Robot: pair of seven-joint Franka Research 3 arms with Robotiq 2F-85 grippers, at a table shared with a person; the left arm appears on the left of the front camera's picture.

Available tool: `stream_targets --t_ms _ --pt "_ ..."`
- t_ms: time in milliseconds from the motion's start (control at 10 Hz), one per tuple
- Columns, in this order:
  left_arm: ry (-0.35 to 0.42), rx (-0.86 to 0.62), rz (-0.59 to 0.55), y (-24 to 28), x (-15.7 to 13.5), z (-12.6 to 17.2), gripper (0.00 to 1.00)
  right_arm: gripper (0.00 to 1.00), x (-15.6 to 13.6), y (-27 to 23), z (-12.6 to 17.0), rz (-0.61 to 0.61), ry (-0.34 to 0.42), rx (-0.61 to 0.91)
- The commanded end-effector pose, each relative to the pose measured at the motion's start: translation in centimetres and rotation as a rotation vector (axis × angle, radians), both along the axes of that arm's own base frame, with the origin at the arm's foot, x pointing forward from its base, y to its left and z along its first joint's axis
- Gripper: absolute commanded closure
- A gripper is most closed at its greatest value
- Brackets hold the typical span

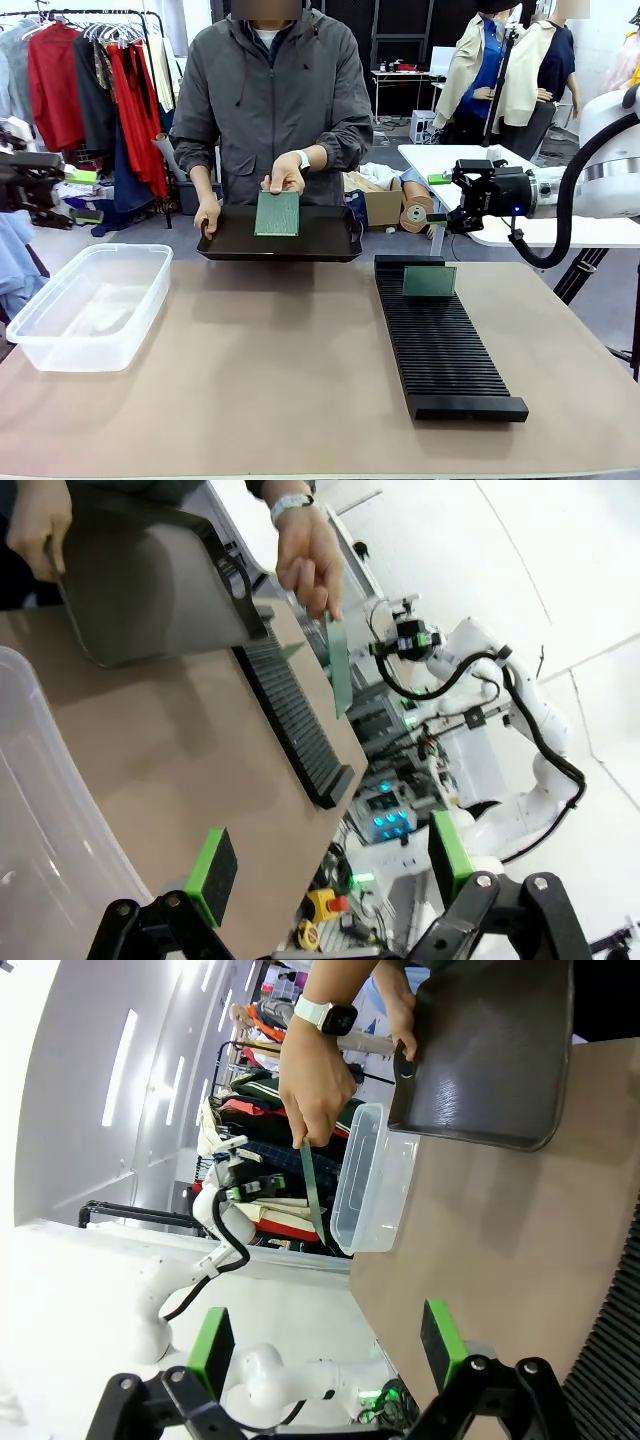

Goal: Sort PCBs into racks and boxes based on the side picked up.
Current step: Pick up the Blank PCB handed by the Human.

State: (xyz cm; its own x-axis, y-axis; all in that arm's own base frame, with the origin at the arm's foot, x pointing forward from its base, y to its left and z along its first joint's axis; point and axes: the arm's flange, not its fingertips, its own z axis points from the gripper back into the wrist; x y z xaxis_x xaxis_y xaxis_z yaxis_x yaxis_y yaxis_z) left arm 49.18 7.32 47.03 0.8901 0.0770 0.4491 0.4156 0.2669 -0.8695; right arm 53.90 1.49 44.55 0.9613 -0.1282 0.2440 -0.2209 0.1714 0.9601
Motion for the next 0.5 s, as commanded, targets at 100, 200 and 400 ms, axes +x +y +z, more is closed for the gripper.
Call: stream_targets --t_ms 100,200,400 --pt "0.103 -0.04 -0.127 -1.4 5.5 -3.1 0.0 0.0 0.0 0.0 0.2 -0.003 0.001 0.0" --pt "0.124 -0.049 -0.158 -2.6 6.6 -4.5 0.0 0.0 0.0 0.0 0.2 -0.003 0.001 0.0" --pt "0.087 -0.101 -0.236 -4.9 7.8 -6.4 0.0 0.0 0.0 0.0 0.2 -0.003 0.001 0.0"
